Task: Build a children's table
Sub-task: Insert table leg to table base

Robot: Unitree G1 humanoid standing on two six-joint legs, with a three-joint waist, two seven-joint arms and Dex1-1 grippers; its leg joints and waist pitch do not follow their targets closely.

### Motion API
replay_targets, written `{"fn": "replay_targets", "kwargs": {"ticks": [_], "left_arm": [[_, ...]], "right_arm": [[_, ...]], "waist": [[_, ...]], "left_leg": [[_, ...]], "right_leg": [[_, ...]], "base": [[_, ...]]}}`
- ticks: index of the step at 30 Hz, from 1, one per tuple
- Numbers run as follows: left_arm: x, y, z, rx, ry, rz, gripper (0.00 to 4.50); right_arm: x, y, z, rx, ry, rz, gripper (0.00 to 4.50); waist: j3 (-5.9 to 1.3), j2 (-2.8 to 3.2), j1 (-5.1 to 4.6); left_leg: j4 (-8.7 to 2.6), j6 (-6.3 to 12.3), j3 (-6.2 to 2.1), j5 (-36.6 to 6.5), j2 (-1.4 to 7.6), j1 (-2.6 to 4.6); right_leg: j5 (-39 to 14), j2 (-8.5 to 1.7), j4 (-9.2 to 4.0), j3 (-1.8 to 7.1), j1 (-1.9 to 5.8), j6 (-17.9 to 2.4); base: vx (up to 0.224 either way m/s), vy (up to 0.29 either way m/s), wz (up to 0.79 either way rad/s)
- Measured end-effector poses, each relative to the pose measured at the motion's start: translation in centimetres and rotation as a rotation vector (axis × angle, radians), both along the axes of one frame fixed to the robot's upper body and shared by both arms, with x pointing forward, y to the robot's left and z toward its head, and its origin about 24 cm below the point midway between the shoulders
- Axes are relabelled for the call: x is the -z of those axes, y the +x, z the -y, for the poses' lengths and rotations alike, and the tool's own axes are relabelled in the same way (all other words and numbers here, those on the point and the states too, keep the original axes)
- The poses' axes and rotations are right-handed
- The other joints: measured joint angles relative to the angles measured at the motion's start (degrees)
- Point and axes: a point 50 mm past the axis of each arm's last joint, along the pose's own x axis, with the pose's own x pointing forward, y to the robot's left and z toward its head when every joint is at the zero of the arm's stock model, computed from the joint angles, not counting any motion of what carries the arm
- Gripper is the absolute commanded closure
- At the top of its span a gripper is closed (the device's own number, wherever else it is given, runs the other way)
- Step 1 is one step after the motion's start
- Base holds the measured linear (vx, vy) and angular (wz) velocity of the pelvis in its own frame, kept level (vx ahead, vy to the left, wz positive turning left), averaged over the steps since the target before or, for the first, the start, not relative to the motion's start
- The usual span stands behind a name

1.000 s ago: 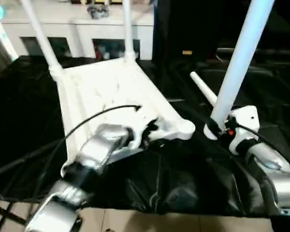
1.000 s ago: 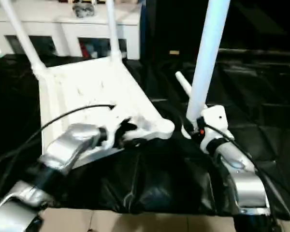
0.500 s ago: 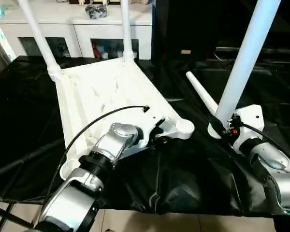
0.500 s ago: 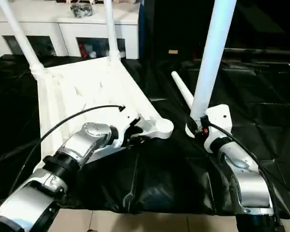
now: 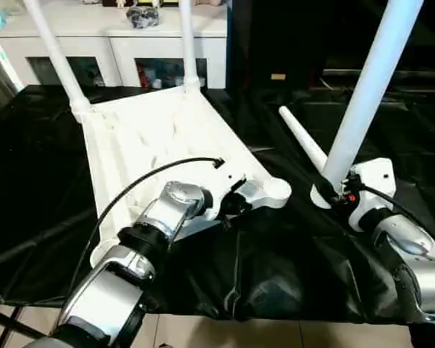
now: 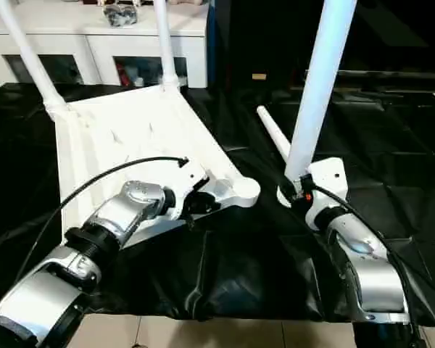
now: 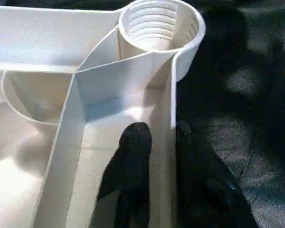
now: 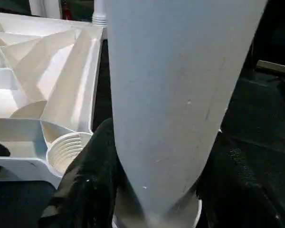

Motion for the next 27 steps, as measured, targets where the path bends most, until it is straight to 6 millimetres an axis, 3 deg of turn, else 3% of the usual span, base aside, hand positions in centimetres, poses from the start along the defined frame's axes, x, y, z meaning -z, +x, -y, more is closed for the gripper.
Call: {"fn": "replay_targets", "kwargs": {"ticks": [7, 12, 16, 20, 27], "left_arm": [[-0.2, 0.0, -0.3, 0.016, 0.007, -0.003, 4.38], [-0.5, -0.7, -2.5, 0.038, -0.004, 0.016, 4.5], [-0.4, -2.3, -4.1, 0.105, 0.0, 0.028, 4.5], [-0.5, -3.4, -4.3, 0.159, 0.008, 0.031, 4.5], [-0.5, -4.8, -4.9, 0.175, 0.016, 0.031, 4.5]], "right_arm": [[0.0, 0.0, -0.5, -0.041, 0.049, -0.009, 2.62], [0.4, -0.2, -2.6, -0.214, 0.179, -0.093, 2.62], [-0.5, -0.4, -3.9, -0.365, 0.242, -0.101, 2.62], [-0.8, -0.5, -5.0, -0.471, 0.235, -0.112, 2.62], [0.4, 0.9, -5.7, -0.503, 0.186, -0.193, 2.62]], "waist": [[0.03, -0.03, -0.17], [0.08, -0.07, -0.77], [0.1, -0.09, -0.41], [0.14, -0.18, 0.51], [0.21, -0.47, 0.43]], "left_leg": [[-0.24, -0.01, 0.04, 0.0, 0.0, 0.04], [-0.71, -0.03, 0.08, 0.0, 0.03, -0.03], [-0.8, 0.46, 0.18, 0.4, 0.23, -0.16], [-0.8, 0.49, 0.48, 0.4, 0.24, -0.25], [-0.83, 0.48, 0.8, 0.4, 0.31, -0.23]], "right_leg": [[0.0, 0.01, -0.04, 0.0, -0.06, 0.0], [0.0, 0.02, -0.05, 0.03, -0.46, -0.1], [-0.1, 0.11, -0.24, -0.06, -0.53, -0.2], [-0.1, 0.01, -0.5, -0.05, -0.51, -0.2], [0.0, -0.01, -0.53, -0.01, -0.53, -0.2]], "base": [[0.0, 0.0, 0.0], [0.0, 0.0, 0.0], [0.0, 0.0, 0.0], [0.0, 0.0, 0.0], [0.0, 0.0, 0.0]]}}
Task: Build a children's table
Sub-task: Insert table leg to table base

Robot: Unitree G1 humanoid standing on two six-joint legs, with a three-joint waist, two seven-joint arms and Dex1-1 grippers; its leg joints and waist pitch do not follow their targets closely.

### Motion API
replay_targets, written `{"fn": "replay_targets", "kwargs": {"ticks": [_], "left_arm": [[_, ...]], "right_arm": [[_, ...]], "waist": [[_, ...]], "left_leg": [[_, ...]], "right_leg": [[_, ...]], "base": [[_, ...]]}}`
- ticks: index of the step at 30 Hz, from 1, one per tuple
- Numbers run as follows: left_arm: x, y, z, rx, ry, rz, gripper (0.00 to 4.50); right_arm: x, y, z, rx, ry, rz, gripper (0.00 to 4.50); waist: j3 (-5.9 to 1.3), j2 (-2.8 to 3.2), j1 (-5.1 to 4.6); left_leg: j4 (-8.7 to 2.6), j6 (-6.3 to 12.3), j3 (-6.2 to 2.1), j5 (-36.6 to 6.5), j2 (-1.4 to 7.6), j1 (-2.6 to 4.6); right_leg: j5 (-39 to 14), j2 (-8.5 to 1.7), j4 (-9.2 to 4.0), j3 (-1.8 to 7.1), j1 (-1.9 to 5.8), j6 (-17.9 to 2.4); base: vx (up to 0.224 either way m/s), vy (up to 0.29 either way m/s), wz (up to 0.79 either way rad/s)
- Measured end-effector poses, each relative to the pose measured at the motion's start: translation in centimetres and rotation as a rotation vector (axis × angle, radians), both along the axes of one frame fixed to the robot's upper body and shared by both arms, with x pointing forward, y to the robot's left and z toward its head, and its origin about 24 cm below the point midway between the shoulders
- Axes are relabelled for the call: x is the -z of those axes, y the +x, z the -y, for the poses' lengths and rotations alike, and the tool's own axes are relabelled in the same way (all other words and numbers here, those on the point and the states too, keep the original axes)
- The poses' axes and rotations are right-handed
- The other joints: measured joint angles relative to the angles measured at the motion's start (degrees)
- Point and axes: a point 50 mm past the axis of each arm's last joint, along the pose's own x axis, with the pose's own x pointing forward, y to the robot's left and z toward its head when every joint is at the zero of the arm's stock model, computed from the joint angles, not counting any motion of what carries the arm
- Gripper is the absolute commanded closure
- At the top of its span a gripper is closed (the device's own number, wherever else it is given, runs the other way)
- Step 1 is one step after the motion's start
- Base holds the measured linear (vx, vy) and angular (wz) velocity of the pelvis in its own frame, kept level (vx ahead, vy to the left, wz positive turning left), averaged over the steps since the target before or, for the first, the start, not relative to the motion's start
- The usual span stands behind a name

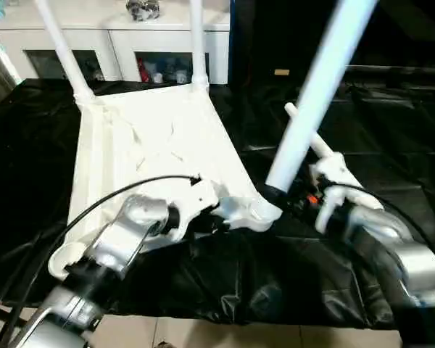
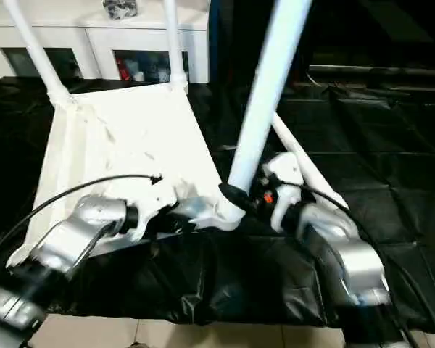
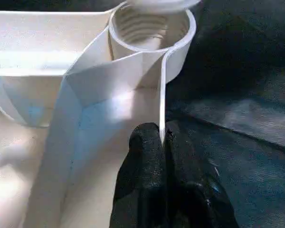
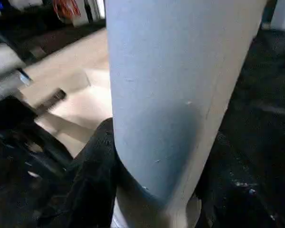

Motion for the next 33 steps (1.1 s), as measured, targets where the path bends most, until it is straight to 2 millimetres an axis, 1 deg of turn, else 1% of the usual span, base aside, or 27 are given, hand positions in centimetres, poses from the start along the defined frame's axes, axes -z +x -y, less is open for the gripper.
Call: {"fn": "replay_targets", "kwargs": {"ticks": [8, 13, 23, 27, 33], "left_arm": [[0.0, -0.1, -0.1, -0.009, 0.006, -0.007, 4.5], [0.0, -0.1, 0.1, -0.011, 0.001, -0.01, 4.5], [0.0, 0.0, 0.3, -0.022, 0.002, -0.013, 4.5], [0.0, 0.0, 0.3, -0.027, 0.003, -0.013, 4.5], [0.1, 0.1, 0.4, -0.029, 0.0, -0.015, 4.5]], "right_arm": [[0.0, 0.7, -0.3, -0.032, -0.01, -0.005, 2.62], [0.4, 0.7, -0.6, -0.063, -0.006, -0.03, 2.62], [0.6, 1.2, -0.6, -0.064, 0.003, -0.036, 2.62], [0.9, 1.3, -0.6, -0.052, 0.029, -0.037, 2.62], [1.9, 0.9, 0.1, 0.007, 0.137, -0.045, 2.62]], "waist": [[-0.03, -0.09, -0.02], [-0.04, -0.1, 0.08], [-0.05, -0.18, 0.17], [-0.06, -0.22, 0.12], [-0.12, -0.31, 0.15]], "left_leg": [[0.0, 0.0, 0.16, 0.0, 0.08, 0.03], [0.01, 0.01, 0.48, 0.0, 0.29, 0.05], [0.05, 0.01, 0.6, 0.0, 0.38, 0.1], [0.05, 0.01, 0.61, 0.0, 0.4, 0.11], [0.05, 0.01, 0.63, 0.0, 0.42, 0.12]], "right_leg": [[0.0, 0.02, 0.02, 0.02, 0.0, 0.0], [0.0, 0.02, 0.02, 0.01, 0.0, 0.0], [0.0, 0.0, 0.1, 0.02, 0.01, 0.0], [0.0, 0.01, 0.12, 0.01, 0.01, 0.0], [0.0, 0.0, 0.11, 0.01, 0.02, 0.0]], "base": [[0.0, 0.0, 0.0], [0.0, 0.0, 0.0], [0.0, 0.0, 0.0], [0.0, 0.0, 0.0], [0.0, 0.0, 0.0]]}}
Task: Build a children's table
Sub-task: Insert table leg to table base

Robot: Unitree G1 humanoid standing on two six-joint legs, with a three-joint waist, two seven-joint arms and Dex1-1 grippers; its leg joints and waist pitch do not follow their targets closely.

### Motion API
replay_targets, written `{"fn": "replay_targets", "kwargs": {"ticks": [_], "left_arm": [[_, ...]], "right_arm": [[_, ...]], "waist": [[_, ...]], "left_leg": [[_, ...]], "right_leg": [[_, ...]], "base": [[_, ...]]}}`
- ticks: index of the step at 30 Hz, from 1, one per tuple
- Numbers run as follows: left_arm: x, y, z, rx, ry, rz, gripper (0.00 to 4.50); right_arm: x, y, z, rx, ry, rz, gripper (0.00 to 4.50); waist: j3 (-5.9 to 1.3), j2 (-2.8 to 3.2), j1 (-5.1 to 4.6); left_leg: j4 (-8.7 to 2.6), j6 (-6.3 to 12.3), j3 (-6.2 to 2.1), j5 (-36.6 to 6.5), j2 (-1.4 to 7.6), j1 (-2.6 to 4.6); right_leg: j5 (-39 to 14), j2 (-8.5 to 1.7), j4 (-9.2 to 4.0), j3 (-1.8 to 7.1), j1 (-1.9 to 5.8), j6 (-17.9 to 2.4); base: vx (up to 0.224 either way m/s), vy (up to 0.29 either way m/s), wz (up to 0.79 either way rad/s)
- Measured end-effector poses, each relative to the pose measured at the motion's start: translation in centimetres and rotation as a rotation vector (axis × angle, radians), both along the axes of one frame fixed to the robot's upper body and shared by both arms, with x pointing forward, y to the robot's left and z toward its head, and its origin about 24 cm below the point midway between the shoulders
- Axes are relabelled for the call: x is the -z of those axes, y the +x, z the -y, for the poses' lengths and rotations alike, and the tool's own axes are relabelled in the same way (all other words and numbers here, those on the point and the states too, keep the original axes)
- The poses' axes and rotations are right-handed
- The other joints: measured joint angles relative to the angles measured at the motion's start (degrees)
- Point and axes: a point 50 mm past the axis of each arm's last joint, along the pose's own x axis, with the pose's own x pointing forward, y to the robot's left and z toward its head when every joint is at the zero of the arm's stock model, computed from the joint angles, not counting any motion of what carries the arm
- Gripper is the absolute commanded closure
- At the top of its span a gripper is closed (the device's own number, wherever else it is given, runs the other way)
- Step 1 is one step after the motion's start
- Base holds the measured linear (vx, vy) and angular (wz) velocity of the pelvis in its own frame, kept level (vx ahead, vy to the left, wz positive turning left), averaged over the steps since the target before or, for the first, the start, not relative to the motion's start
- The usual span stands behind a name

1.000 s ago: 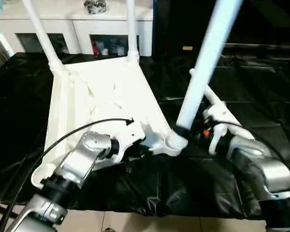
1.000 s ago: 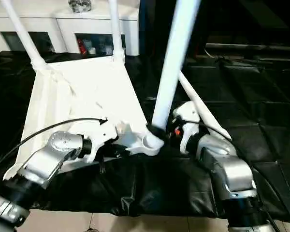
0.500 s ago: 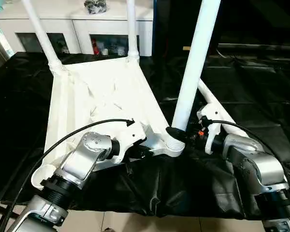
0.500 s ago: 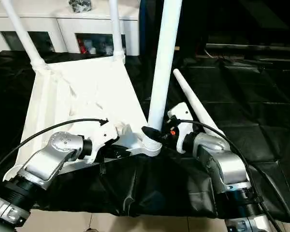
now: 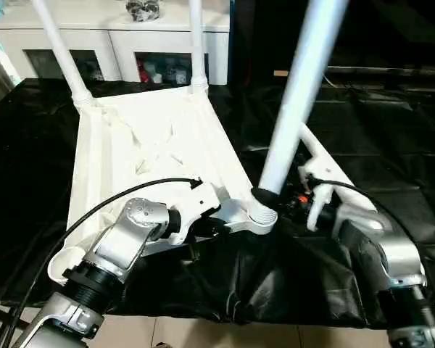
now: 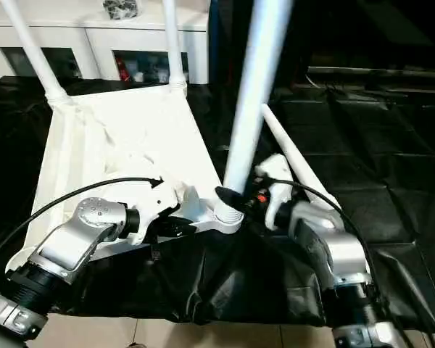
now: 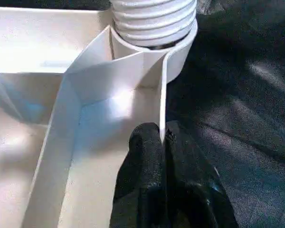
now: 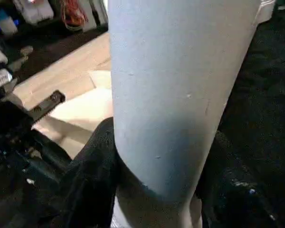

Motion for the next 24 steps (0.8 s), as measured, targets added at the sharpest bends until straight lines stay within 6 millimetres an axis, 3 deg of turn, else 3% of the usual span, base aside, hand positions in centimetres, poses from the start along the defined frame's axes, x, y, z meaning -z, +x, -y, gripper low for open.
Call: {"fn": "replay_targets", "kwargs": {"ticks": [7, 13, 24], "left_arm": [[0.1, 0.1, 0.2, -0.002, -0.002, -0.004, 4.5], [0.1, 0.0, 0.5, 0.009, -0.007, -0.004, 4.5], [0.2, 0.2, 0.1, 0.003, 0.012, 0.007, 4.5]], "right_arm": [[1.6, -0.9, 0.6, 0.094, 0.124, 0.013, 2.62], [1.8, -2.1, 1.0, 0.118, 0.114, 0.045, 2.62], [0.4, -1.2, -0.7, -0.007, -0.152, 0.141, 2.62]], "waist": [[-0.08, 0.05, -0.03], [-0.11, 0.03, 0.46], [-0.2, -0.04, -0.25]], "left_leg": [[0.0, -0.1, -0.02, -0.1, 0.03, 0.04], [-0.01, -0.09, -0.04, -0.1, 0.03, 0.03], [-0.01, -0.3, -0.05, -0.2, 0.05, 0.16]], "right_leg": [[0.0, 0.0, 0.0, 0.0, 0.02, 0.0], [0.0, -0.02, -0.07, -0.02, 0.06, 0.0], [0.1, -0.01, -0.02, 0.01, 0.13, -0.1]], "base": [[0.0, 0.0, 0.0], [0.0, 0.0, 0.0], [0.0, 0.0, 0.0]]}}
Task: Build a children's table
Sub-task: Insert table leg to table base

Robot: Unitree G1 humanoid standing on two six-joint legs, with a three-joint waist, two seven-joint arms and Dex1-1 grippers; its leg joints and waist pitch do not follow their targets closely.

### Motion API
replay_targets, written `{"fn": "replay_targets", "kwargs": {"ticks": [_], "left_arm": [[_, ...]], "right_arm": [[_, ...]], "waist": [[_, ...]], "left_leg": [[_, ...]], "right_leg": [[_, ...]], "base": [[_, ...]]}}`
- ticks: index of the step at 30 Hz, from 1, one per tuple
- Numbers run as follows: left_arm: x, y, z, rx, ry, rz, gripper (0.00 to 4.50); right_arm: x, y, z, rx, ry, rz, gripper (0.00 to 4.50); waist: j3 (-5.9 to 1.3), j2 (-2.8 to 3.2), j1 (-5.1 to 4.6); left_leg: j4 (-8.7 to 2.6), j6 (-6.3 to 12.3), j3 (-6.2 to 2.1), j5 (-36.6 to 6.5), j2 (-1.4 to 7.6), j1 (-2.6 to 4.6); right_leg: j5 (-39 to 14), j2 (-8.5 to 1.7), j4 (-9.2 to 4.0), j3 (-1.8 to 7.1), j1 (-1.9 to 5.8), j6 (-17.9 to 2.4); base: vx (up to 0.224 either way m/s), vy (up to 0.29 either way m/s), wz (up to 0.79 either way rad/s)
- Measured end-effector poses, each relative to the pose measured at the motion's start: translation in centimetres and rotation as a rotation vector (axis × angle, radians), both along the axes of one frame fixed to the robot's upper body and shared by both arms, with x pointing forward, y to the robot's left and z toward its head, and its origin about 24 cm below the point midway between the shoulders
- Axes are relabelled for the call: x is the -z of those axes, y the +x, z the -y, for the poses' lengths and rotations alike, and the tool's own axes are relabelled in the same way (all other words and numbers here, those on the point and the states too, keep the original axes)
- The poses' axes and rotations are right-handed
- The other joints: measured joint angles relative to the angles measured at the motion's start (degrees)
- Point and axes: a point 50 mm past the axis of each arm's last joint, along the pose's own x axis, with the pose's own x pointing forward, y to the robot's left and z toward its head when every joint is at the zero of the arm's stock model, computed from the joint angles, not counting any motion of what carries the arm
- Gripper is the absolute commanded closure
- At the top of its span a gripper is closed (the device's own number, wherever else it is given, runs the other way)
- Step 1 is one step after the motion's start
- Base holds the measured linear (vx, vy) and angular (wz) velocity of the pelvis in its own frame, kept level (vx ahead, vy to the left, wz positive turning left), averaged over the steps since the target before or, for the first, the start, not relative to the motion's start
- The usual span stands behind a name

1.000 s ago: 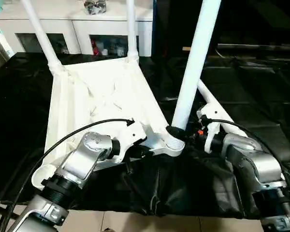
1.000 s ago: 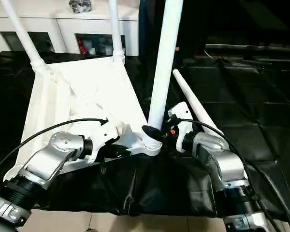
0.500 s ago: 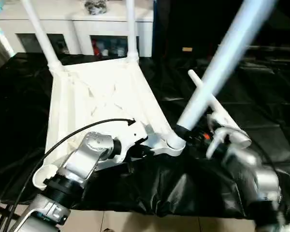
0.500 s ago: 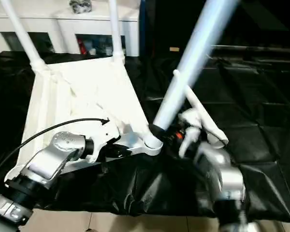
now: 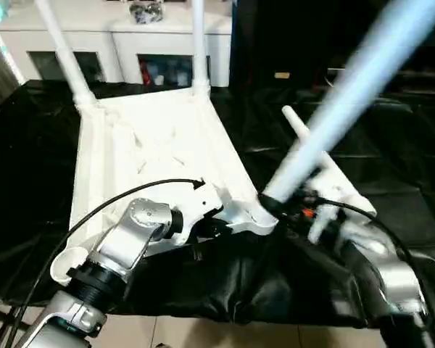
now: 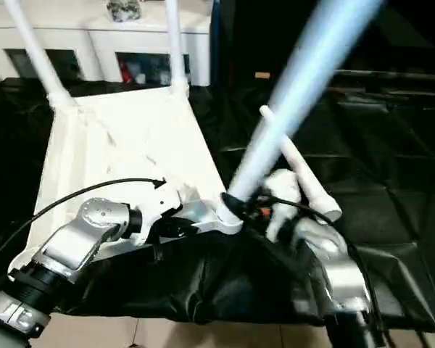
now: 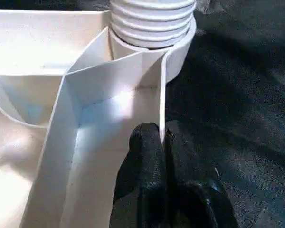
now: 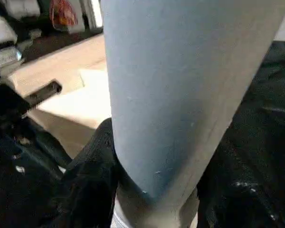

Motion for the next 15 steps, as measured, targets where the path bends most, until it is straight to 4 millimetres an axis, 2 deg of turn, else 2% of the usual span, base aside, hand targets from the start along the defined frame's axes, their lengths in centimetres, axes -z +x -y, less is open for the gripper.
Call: {"fn": "replay_targets", "kwargs": {"ticks": [4, 12, 15], "left_arm": [[0.0, 0.0, -0.1, -0.003, 0.013, 0.006, 4.5], [0.1, -0.1, 0.0, 0.024, 0.026, 0.012, 4.5], [0.0, -0.2, 0.1, 0.058, 0.024, 0.025, 4.5]], "right_arm": [[-0.3, 0.7, -0.4, -0.059, -0.059, -0.009, 2.62], [-0.1, 1.3, 0.1, -0.154, -0.091, -0.034, 2.62], [-0.1, 1.4, 0.3, -0.21, -0.098, -0.026, 2.62]], "waist": [[-0.08, -0.39, -0.26], [-0.59, -1.25, -0.09], [-0.61, -1.27, -0.07]], "left_leg": [[0.0, -0.01, 0.0, 0.0, 0.02, 0.05], [-0.01, -0.01, 0.01, 0.0, 0.09, 0.01], [-0.01, 0.0, 0.03, 0.0, 0.08, -0.02]], "right_leg": [[0.1, 0.01, 0.03, 0.01, 0.01, -0.1], [0.1, 0.05, -0.11, -0.02, 0.0, -0.1], [0.1, 0.05, -0.19, -0.02, 0.01, -0.1]], "base": [[0.0, 0.0, 0.0], [0.0, 0.0, 0.0], [0.0, 0.0, 0.0]]}}
